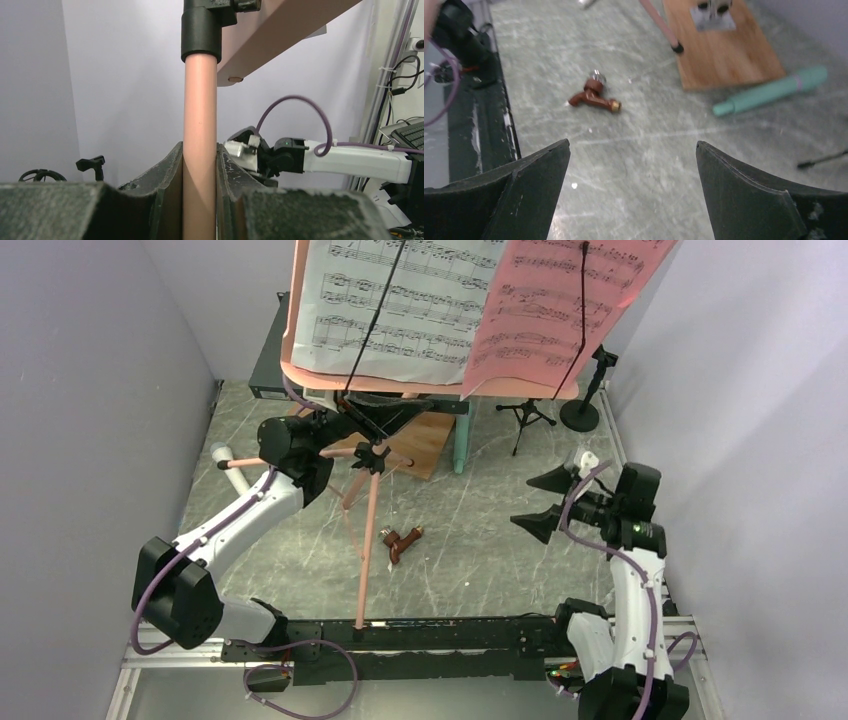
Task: Pack up the instrument practice props
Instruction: Place the music stand at the center of the board.
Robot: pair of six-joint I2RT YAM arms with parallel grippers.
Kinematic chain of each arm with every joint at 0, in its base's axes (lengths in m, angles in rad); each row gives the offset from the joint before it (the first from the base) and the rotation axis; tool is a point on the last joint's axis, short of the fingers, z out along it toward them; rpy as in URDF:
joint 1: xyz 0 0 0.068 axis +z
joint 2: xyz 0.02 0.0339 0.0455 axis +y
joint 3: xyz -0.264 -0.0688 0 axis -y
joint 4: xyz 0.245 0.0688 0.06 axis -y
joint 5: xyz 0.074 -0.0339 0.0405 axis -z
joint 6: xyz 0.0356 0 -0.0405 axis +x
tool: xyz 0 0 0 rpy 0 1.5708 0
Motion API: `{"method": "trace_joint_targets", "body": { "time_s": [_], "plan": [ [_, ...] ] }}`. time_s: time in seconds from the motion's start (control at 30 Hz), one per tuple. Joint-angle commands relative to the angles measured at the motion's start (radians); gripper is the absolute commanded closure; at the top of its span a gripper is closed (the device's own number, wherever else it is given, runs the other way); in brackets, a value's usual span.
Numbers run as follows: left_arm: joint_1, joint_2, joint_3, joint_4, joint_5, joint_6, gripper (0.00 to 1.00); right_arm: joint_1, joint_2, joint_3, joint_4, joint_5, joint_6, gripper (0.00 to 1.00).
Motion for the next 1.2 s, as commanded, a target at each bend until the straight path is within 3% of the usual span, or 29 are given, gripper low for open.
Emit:
{"method": "trace_joint_targets", "body": {
  "time_s": [0.0, 0.2, 0.27, 0.47, 0.63, 0.83, 0.93, 1.07, 1.17],
  "plan": [
    [-0.004, -0.016, 0.06, 0.289, -0.173, -0.066, 1.0, -0.005, 0.075, 0.243, -0.191, -0.194, -0.14, 0.01],
    [-0.003, 0.047, 0.069, 0.373, -0.196, -0.1, 1.0, -0.037, 0.216, 0.572, -0.438, -0.228, -0.131, 0.01],
    [-0.004, 0.052, 0.074, 0.369, -0.192, -0.101, 1.0, -0.054, 0.222, 0.606, -0.423, -0.24, -0.07, 0.01],
    [-0.004, 0.104, 0.084, 0.421, -0.204, -0.141, 1.0, -0.117, 0.137, 0.509, 0.124, -0.353, 0.497, 0.0],
    [-0.004, 0.121, 0.085, 0.425, -0.207, -0.136, 1.0, -0.143, 0.156, 0.589, 0.155, -0.353, 0.608, 0.0],
    [-0.004, 0.114, 0.081, 0.424, -0.203, -0.135, 1.0, -0.209, 0.224, 0.642, 0.379, -0.297, 0.859, 0.0],
    [-0.004, 0.113, 0.076, 0.425, -0.199, -0.142, 1.0, -0.21, 0.27, 0.708, 0.433, -0.272, 0.928, 0.0],
    [-0.005, 0.109, 0.076, 0.424, -0.195, -0.149, 1.0, -0.198, 0.333, 0.796, 0.665, -0.237, 1.168, 0.0],
    [-0.006, 0.102, 0.072, 0.424, -0.192, -0.148, 1.0, -0.169, 0.39, 0.874, 0.737, -0.221, 1.288, 0.01]
  ]
}}
